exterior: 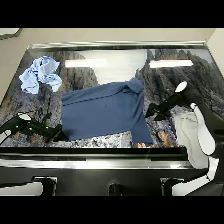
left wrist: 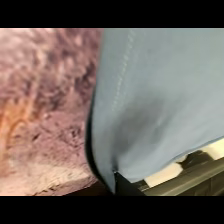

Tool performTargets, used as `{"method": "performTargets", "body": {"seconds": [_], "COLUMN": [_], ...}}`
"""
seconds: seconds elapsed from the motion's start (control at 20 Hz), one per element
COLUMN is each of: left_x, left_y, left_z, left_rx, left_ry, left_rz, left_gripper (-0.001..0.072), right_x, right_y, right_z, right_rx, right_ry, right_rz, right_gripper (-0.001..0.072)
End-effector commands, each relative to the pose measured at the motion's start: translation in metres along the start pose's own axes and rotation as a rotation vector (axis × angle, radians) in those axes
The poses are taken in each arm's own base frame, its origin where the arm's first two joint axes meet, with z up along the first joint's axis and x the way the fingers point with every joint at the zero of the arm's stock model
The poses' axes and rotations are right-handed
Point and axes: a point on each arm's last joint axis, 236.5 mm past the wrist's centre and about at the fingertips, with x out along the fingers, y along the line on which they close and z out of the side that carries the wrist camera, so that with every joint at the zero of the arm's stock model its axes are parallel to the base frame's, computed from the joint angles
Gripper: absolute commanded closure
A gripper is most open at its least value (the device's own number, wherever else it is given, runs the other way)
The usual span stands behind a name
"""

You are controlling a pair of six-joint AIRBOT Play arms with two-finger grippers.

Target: Fold the shirts.

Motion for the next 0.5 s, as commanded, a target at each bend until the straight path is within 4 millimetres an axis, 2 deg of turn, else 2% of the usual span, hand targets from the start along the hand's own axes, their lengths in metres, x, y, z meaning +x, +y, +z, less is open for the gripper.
{"method": "performTargets", "body": {"seconds": [0.0, 0.05, 0.1, 0.15, 0.2, 0.25, 0.3, 0.35, 0.4, 0.45], "left_x": [0.0, -0.002, -0.003, -0.005, -0.008, -0.016, -0.03, -0.055, -0.09, -0.141], "left_y": [-0.002, -0.003, -0.004, -0.006, -0.008, -0.013, -0.022, -0.038, -0.061, -0.095], "left_z": [0.016, 0.017, 0.018, 0.018, 0.019, 0.022, 0.028, 0.039, 0.05, 0.057], "left_rx": [0.016, 0.02, 0.026, 0.041, 0.051, 0.079, 0.115, 0.17, 0.241, 0.337], "left_ry": [-0.082, -0.089, -0.096, -0.102, -0.113, -0.134, -0.175, -0.257, -0.367, -0.523], "left_rz": [-0.013, -0.012, -0.012, -0.012, -0.011, -0.011, -0.009, -0.005, 0.001, 0.009], "left_gripper": [0.0681, 0.0681, 0.0681, 0.0681, 0.0681, 0.0682, 0.0683, 0.0683, 0.0684, 0.0684], "right_x": [0.036, 0.044, 0.05, 0.054, 0.056, 0.051, 0.037, 0.012, -0.023, -0.074], "right_y": [0.02, 0.027, 0.035, 0.045, 0.052, 0.059, 0.069, 0.081, 0.094, 0.108], "right_z": [0.012, 0.015, 0.02, 0.023, 0.027, 0.026, 0.027, 0.035, 0.043, 0.053], "right_rx": [-0.043, -0.04, -0.039, -0.041, -0.049, -0.061, -0.097, -0.162, -0.243, -0.324], "right_ry": [-0.024, -0.029, -0.043, -0.054, -0.073, -0.075, -0.09, -0.161, -0.257, -0.394], "right_rz": [0.018, 0.039, 0.06, 0.081, 0.089, 0.098, 0.109, 0.107, 0.089, 0.049], "right_gripper": [0.0109, 0.012, 0.0177, 0.03, 0.0577, 0.0667, 0.0669, 0.0669, 0.067, 0.0671]}}
